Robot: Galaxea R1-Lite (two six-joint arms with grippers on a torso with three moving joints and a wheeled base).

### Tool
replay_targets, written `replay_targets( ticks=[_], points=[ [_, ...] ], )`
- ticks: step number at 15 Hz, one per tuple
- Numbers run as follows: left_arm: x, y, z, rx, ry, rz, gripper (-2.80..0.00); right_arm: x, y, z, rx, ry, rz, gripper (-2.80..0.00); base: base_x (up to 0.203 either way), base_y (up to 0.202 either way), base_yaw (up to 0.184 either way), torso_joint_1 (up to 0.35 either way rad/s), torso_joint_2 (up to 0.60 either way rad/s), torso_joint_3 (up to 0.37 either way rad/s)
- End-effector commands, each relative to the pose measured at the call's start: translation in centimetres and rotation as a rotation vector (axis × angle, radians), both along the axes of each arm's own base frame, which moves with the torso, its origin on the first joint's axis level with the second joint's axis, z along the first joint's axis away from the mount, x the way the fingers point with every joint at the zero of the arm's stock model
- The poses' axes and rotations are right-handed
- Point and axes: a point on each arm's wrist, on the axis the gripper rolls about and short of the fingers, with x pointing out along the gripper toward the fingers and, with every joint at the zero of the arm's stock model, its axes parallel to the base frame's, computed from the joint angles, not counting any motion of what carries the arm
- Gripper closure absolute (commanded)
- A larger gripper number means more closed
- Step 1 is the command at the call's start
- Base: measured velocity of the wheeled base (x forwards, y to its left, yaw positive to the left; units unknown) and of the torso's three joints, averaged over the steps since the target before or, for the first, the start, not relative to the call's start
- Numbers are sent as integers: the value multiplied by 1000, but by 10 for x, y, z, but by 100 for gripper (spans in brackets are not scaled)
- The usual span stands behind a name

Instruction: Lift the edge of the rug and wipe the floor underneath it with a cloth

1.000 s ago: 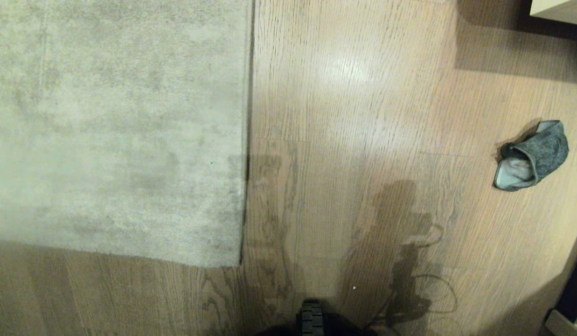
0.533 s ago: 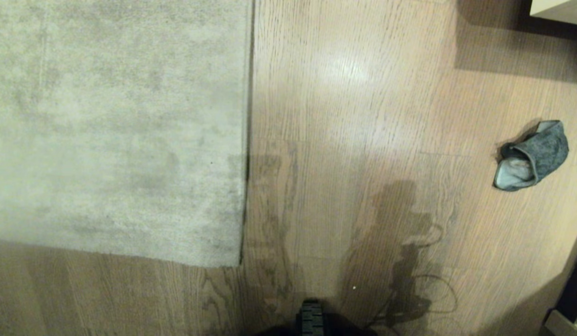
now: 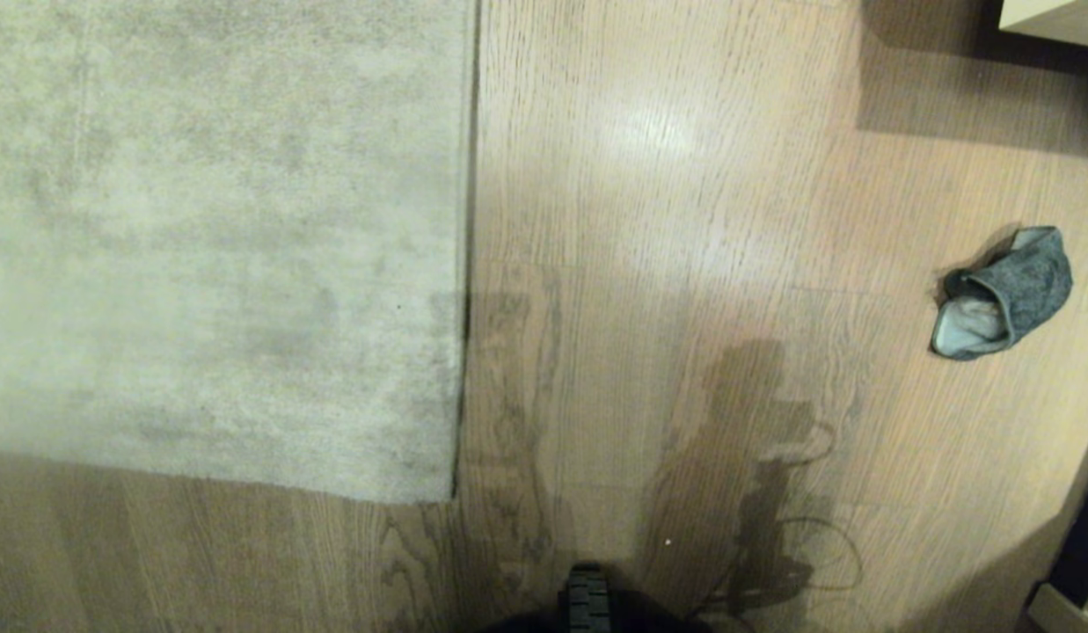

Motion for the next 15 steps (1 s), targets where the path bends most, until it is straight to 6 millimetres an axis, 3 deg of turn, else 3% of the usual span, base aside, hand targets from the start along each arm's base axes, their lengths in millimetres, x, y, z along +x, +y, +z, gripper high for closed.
replay_targets(
  ticks=[1,15],
  points=[
    [0,0,0,-2,0,0,0,0,0,0,0,2,0,0,0,0,0,0,0,0],
    [0,0,0,-4,2,0,0,0,0,0,0,1,0,0,0,0,0,0,0,0]
  ],
)
